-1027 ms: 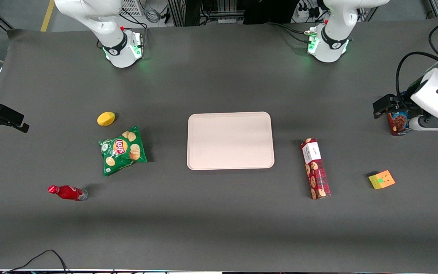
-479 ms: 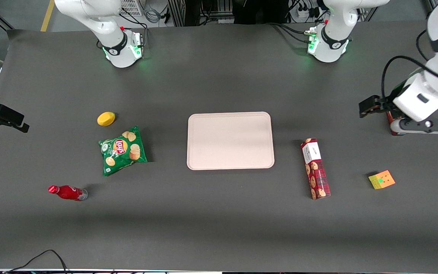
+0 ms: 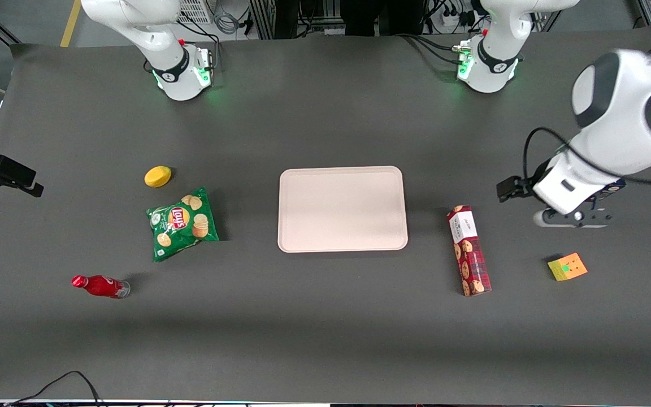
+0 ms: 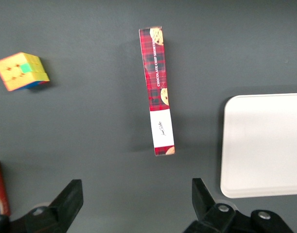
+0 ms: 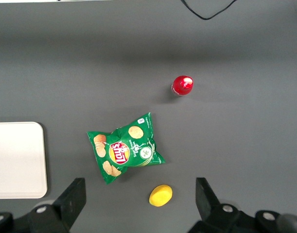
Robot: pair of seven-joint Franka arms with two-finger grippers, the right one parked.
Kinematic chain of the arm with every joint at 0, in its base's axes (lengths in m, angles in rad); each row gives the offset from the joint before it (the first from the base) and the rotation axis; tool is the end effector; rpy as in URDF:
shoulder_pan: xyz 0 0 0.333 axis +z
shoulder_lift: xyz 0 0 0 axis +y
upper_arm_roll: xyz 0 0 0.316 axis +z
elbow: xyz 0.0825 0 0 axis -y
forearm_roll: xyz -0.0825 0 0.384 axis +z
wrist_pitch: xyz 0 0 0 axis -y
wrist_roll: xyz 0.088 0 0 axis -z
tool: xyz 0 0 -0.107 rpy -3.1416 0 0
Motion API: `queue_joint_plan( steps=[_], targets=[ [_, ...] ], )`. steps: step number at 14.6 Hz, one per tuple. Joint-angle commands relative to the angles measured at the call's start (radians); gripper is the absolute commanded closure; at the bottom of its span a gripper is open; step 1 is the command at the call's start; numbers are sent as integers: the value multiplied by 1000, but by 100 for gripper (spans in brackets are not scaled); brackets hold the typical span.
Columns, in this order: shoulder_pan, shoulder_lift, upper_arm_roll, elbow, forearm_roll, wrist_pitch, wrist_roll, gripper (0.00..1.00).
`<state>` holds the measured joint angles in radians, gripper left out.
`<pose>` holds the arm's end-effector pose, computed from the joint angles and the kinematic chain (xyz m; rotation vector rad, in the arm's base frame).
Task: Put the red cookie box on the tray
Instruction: 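Lower the open left gripper around the red plaid cookie box, then close the left gripper on the red cookie box and lift it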
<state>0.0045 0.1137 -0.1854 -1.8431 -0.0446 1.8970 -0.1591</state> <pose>0.5763 -0.1054 0.4586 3.0878 -0.0088 -0.1047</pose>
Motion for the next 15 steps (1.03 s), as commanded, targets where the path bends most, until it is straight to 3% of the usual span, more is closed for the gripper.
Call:
queue_joint_plan(
  steps=[1, 12, 15],
  targets=[
    [-3, 55, -5, -48, -11, 82, -28, 0],
    [-9, 248, -36, -99, 9, 350, -82, 0],
    [-12, 313, -36, -82, 80, 416, -82, 0]
  ],
)
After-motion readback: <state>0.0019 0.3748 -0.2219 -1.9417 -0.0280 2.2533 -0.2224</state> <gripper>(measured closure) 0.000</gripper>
